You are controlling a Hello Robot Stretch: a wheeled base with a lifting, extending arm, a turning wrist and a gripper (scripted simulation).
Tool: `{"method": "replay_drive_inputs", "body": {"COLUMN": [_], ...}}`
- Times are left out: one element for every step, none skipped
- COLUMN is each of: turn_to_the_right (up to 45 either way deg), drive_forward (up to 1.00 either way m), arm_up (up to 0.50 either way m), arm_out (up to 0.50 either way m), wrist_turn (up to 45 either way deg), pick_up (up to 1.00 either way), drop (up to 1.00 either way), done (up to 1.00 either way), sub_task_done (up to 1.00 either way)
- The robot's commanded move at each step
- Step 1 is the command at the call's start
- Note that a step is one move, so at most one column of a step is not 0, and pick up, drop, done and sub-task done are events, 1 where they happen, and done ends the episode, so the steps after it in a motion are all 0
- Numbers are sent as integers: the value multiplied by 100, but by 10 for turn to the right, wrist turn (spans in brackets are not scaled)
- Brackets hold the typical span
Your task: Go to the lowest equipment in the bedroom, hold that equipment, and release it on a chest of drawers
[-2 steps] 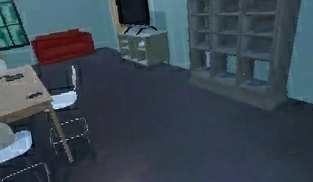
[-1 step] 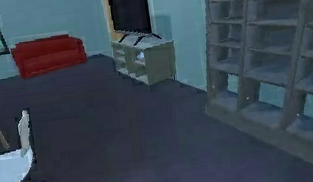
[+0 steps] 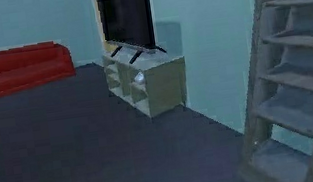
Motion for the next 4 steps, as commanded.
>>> {"method": "replay_drive_inputs", "body": {"turn_to_the_right": [0,-450,-60,0], "drive_forward": [45,0,0,80], "arm_up": [0,0,0,0], "arm_out": [0,0,0,0], "wrist_turn": [0,0,0,0], "pick_up": [0,0,0,0], "drop": [0,0,0,0], "done": [0,0,0,0], "sub_task_done": [0,0,0,0]}}
